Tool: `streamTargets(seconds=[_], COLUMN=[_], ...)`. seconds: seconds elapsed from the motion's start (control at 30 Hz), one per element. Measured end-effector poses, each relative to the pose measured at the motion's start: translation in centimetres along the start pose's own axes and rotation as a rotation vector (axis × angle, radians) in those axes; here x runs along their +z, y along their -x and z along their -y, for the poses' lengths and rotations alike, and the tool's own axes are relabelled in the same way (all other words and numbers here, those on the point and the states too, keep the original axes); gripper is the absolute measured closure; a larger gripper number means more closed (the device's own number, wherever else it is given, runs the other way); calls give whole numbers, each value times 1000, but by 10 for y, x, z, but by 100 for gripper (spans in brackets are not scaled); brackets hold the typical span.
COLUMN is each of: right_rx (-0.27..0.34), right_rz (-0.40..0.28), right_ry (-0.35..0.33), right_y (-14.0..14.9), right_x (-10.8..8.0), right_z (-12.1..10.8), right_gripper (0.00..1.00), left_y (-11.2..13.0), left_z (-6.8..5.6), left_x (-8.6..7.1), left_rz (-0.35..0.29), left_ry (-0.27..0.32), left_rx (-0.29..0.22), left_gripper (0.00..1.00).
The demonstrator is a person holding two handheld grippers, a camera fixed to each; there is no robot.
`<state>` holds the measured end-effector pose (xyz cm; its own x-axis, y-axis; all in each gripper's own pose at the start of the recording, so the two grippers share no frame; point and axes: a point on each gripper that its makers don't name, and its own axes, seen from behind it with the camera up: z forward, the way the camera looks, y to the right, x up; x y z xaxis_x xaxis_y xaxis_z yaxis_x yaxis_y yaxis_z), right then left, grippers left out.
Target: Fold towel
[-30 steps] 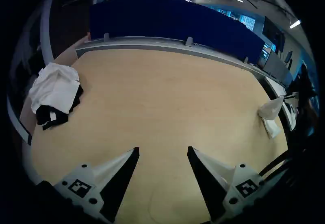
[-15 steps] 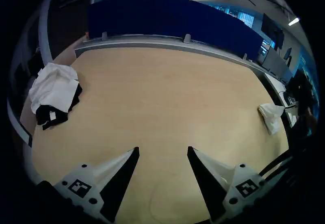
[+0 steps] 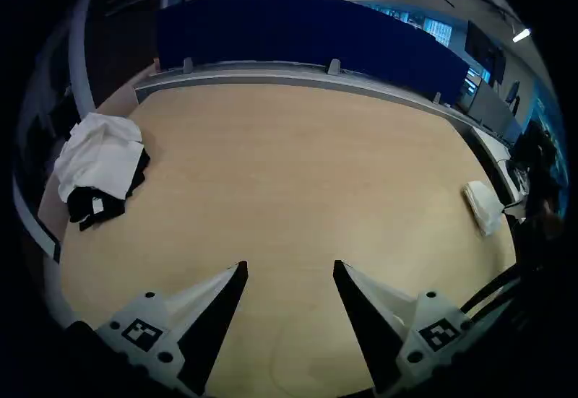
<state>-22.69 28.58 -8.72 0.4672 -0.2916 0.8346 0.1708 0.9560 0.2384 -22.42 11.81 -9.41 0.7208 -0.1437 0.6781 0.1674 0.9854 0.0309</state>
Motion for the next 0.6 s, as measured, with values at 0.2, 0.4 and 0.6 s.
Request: streamTargets(seconds=[0.2,0.4,0.6], right_rx=[41,56,53], right_rz=[41,69,70], right_ry=[-4,3,6], right_y=[22,34,33], right_x=[15,29,33], right_z=[3,5,5], right_gripper=[95,95,95], left_y=[2,4,3], left_z=[2,1,-2], left_x=[1,0,0], left_rz=[5,12,13], left_ry=[-8,-10,-12], left_rx=[0,5,6], left_gripper=[12,12,12])
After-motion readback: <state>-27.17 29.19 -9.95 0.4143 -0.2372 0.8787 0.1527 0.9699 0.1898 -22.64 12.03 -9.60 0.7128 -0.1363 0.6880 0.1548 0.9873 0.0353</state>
